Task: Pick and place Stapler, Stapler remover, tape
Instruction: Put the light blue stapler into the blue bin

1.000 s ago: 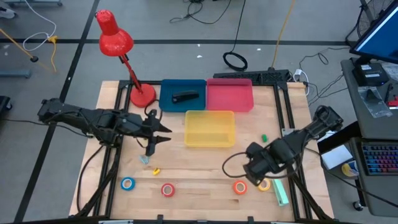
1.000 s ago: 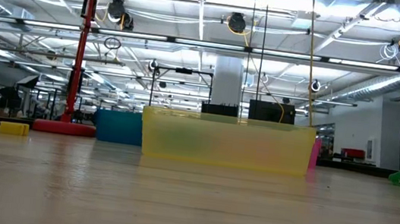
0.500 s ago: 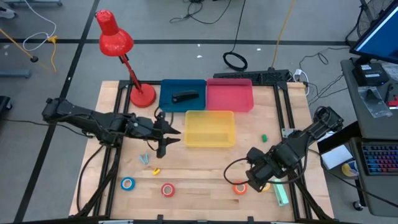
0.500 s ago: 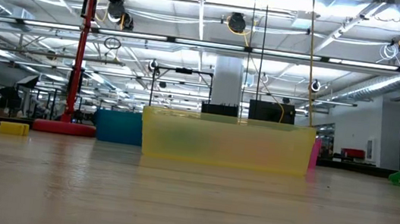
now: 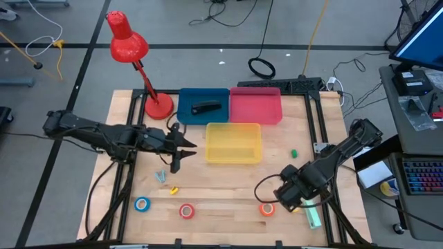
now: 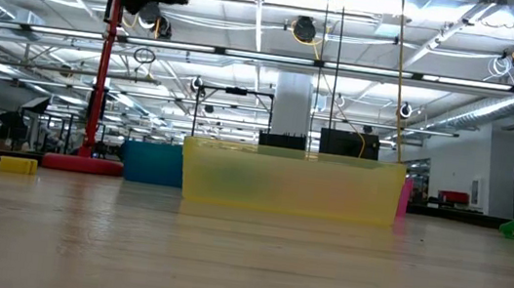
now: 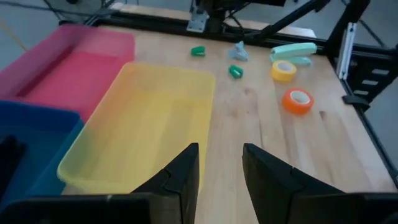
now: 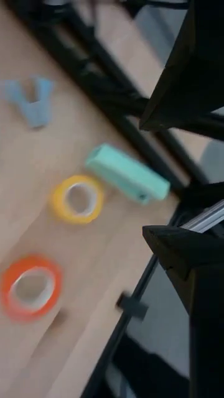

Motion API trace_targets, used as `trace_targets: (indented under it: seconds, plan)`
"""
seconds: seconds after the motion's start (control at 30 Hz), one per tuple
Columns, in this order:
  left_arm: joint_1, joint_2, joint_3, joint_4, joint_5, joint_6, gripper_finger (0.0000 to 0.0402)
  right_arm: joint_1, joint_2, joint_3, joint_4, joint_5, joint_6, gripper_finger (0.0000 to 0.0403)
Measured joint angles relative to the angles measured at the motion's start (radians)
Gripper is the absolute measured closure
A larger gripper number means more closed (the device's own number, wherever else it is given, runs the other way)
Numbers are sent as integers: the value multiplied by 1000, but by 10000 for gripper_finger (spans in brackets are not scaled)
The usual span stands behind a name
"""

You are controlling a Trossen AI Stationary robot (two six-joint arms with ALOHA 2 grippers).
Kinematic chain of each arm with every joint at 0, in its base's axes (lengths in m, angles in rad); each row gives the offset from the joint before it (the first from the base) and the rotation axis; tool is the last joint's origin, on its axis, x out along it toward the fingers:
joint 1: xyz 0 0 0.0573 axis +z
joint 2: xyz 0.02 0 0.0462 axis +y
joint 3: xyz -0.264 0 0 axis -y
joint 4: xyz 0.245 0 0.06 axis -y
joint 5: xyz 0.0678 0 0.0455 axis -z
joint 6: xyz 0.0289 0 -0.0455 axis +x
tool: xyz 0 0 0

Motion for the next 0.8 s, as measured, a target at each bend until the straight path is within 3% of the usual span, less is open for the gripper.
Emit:
trace_targets:
  seconds: [0.27, 0.47, 0.8]
  plan:
    - [5, -259, -191, 17, 0, -51, 279, 48, 0, -128, 6, -168, 150, 149]
    - [5, -423, -296, 15, 0, -73, 279, 61, 0, -155, 81, -195, 237, 149]
    - [5, -501, -375, 14, -1, -60, 279, 82, 0, -234, 224, -197, 353, 149]
